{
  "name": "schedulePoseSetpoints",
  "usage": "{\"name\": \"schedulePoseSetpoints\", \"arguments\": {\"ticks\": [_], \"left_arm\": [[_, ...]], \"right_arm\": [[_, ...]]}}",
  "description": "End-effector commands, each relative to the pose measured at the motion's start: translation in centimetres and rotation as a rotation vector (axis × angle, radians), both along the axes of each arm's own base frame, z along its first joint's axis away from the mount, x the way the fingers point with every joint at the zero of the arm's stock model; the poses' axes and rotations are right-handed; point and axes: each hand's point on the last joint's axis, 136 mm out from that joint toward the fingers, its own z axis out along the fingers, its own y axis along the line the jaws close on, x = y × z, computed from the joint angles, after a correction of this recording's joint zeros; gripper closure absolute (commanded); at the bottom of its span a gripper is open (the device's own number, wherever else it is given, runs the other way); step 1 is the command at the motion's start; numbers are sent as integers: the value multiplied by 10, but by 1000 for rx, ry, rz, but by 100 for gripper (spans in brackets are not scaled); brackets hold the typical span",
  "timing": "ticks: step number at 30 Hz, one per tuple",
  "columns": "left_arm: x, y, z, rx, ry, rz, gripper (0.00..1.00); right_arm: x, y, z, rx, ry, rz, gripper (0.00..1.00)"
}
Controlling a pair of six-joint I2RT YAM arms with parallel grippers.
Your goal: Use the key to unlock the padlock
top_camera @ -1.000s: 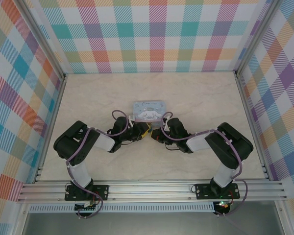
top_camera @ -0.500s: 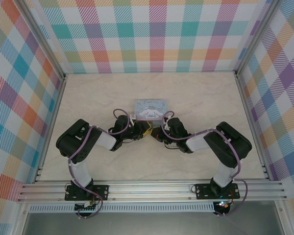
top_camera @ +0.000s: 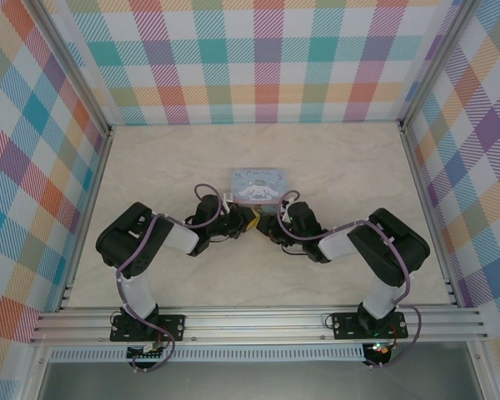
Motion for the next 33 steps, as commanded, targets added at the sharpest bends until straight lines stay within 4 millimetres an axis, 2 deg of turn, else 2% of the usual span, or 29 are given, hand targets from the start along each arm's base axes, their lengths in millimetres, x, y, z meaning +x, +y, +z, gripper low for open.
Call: {"name": "schedulePoseSetpoints", "arguments": {"ticks": [1,4,9,12,15,19,22,25,27,33], "left_arm": [[0,-8,19,-12,-39,-36,92],[1,-8,23,-4,-45,-39,92],[2,-10,25,1,-42,-45,92],[2,-10,25,5,-34,-45,92],[2,-10,25,11,-29,-45,92],[2,-10,26,12,-29,-44,92],[1,-9,25,16,-22,-43,92],[1,-8,24,22,-18,-44,92],[1,-9,24,25,-15,-44,92],[2,-9,25,20,-6,-39,91]], "right_arm": [[-1,-12,9,-38,-50,-9,61],[-5,-28,11,-126,-79,-15,51],[-8,-54,33,-327,-220,25,37],[-7,-69,54,-463,-362,73,30],[-2,-79,83,-581,-547,120,19],[5,-89,124,-702,-793,142,0],[7,-89,147,-740,-963,156,0],[10,-91,155,-760,-1030,135,0],[7,-86,154,-780,-1056,201,0],[-5,-78,129,-899,-1120,370,1]]}}
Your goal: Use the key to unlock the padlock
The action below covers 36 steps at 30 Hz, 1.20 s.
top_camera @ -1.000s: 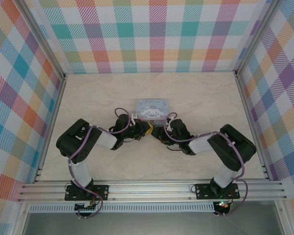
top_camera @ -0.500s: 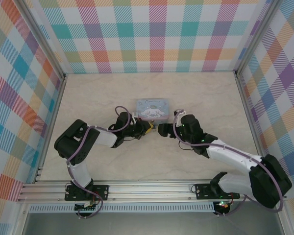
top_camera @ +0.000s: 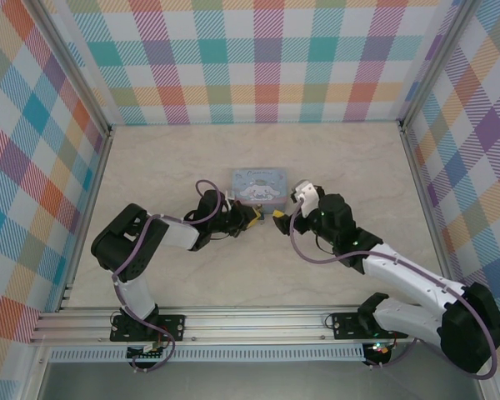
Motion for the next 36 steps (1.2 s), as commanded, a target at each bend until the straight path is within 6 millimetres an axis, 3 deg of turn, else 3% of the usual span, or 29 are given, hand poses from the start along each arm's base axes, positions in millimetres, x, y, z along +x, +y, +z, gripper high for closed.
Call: {"name": "schedulePoseSetpoints", "arguments": {"ticks": [1,7,15,23,36], "left_arm": [[1,-8,20,-31,-30,-20,91],[1,-8,20,-33,-22,-20,91],[1,-10,21,-32,-4,-27,92],[3,-11,23,-36,-8,-29,92],[3,-13,26,-58,-5,-29,92]], "right_arm": [[-7,7,-11,-172,-102,84,0],[-20,27,-48,-410,-214,125,10],[-16,50,-92,-544,-268,135,29],[-9,65,-108,-589,-279,182,37],[7,69,-108,-563,-280,199,54]]}}
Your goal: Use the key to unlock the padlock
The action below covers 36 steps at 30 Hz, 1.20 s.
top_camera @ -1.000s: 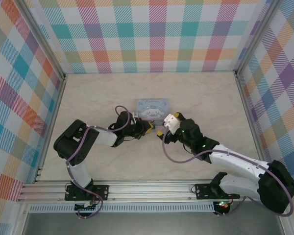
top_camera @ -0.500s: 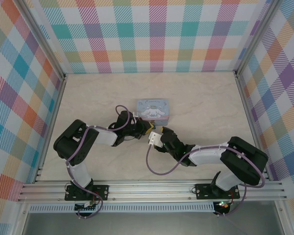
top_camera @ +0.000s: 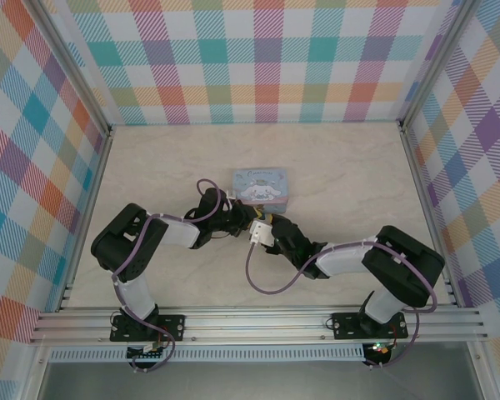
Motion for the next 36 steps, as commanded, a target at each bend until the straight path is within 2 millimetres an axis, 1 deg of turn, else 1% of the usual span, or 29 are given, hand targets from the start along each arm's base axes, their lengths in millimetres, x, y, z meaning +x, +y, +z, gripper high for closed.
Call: {"name": "schedulePoseSetpoints", "arguments": {"ticks": [1,6,21,26,31,36], "left_arm": [[4,-11,26,-53,-49,-22,92],[4,-10,25,-53,-46,-18,92],[3,-11,22,-56,-36,-22,92],[2,-12,21,-58,-33,-22,93],[2,-12,20,-59,-30,-23,93],[2,-13,21,-63,-30,-22,93]], "right_arm": [[9,12,14,53,-24,20,54],[10,14,12,44,-16,28,62],[12,17,13,48,-19,25,79],[14,19,14,56,-19,23,82],[16,19,16,63,-23,11,89],[18,19,20,86,-24,-12,98]]}}
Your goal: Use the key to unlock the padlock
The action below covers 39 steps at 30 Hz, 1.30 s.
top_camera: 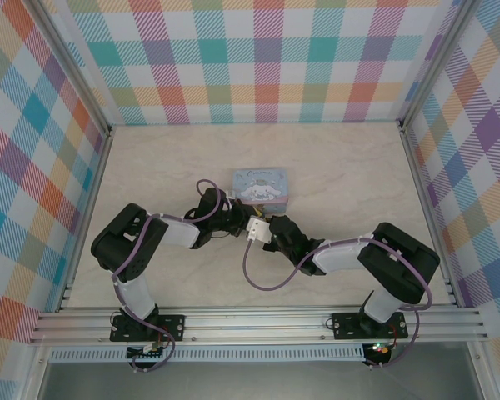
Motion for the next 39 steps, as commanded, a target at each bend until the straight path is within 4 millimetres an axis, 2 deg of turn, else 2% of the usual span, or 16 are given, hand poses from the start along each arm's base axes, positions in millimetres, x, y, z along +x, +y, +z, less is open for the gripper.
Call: {"name": "schedulePoseSetpoints", "arguments": {"ticks": [1,5,12,20,28,34,39], "left_arm": [[1,-13,20,-52,-42,-36,93],[1,-13,20,-52,-44,-34,93],[1,-14,20,-55,-42,-30,93],[0,-14,17,-53,-36,-28,93],[0,-14,15,-49,-35,-29,92],[-2,-12,15,-25,-43,-32,73],[-6,3,24,56,-74,-23,66]], "right_arm": [[12,9,20,71,-31,-36,100],[17,6,29,144,-9,-111,100],[18,-2,23,310,90,-258,100],[14,-4,3,502,226,-383,100],[6,-10,-17,524,295,-424,100],[4,-13,-21,530,316,-438,100],[1,-13,-26,546,348,-436,100]]}}
